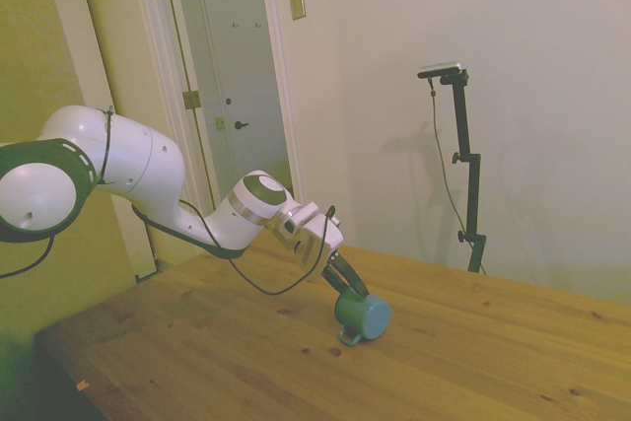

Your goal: Flip the mug upright

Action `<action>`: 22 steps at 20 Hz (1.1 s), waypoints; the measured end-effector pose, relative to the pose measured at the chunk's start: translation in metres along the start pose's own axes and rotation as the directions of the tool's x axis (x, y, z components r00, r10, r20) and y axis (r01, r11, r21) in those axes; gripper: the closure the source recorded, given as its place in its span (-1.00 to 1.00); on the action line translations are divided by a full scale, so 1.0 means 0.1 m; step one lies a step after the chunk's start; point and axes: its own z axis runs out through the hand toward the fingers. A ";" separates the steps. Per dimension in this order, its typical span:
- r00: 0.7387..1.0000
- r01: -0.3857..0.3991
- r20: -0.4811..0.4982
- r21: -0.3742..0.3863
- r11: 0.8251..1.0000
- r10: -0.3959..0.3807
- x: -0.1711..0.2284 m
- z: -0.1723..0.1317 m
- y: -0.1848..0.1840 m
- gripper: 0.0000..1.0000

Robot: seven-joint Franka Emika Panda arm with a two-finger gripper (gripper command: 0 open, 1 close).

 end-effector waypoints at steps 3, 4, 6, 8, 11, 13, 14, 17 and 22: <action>1.000 0.001 0.004 -0.011 1.000 -0.001 -0.01 0.07 0.00 1.00; 1.000 -0.002 0.003 -0.011 1.000 0.002 0.01 0.08 0.00 1.00; 1.000 -0.007 0.003 -0.011 1.000 0.007 0.04 0.08 0.00 1.00; 1.000 -0.009 0.003 -0.011 1.000 0.009 0.05 0.09 0.00 1.00; 1.000 -0.008 0.003 -0.011 1.000 0.008 0.04 0.08 0.00 1.00; 1.000 -0.009 0.003 -0.008 1.000 0.009 0.05 0.07 0.00 1.00; 1.000 -0.012 0.002 -0.004 1.000 0.012 0.06 0.04 0.01 1.00; 0.999 -0.035 0.001 0.021 0.999 0.035 0.19 -0.10 0.08 1.00; 0.992 -0.098 0.090 0.177 0.979 0.083 0.62 -0.59 0.47 1.00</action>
